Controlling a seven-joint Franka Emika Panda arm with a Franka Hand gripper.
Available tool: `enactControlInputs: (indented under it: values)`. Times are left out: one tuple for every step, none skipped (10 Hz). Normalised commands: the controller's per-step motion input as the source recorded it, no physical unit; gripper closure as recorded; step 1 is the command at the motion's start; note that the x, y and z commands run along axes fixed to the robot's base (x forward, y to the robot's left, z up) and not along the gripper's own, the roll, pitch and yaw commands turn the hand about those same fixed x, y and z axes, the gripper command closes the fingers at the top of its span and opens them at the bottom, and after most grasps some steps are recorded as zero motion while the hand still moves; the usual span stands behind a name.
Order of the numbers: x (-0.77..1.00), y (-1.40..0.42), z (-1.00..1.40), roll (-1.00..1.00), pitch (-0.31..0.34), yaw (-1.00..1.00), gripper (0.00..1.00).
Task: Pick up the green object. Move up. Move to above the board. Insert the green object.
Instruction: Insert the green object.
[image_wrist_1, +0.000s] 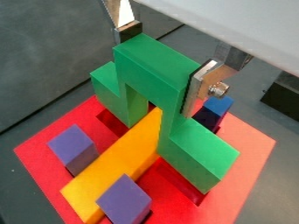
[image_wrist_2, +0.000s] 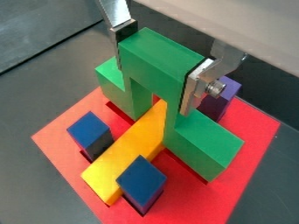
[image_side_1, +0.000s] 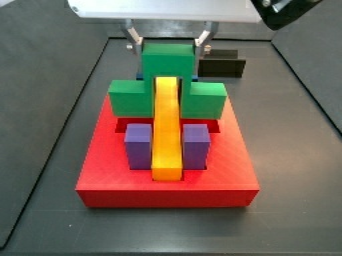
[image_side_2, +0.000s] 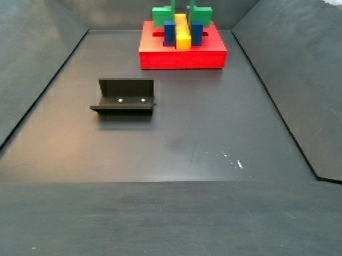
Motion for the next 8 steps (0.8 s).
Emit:
enactControlInputs:
  values:
    - [0.19, -0.04, -0.27, 0.0, -0.057, 0.0, 1.0]
    - [0.1, -0.05, -0.37, 0.06, -0.049, 0.0, 1.0]
    - [0.09, -0.01, -0.3, 0.06, -0.031, 0.0, 1.0]
    - [0.07, 0.0, -0.18, 0.03, -0.017, 0.0, 1.0]
    - [0.0, 0.0, -0.13, 0.0, -0.044, 0.0, 1.0]
    - [-0.04, -0.01, -0.07, 0.0, -0.07, 0.12, 1.0]
    - [0.0, -0.05, -0.02, 0.0, -0.046, 0.14, 1.0]
    - [0.0, -0.05, -0.04, 0.01, -0.034, 0.11, 1.0]
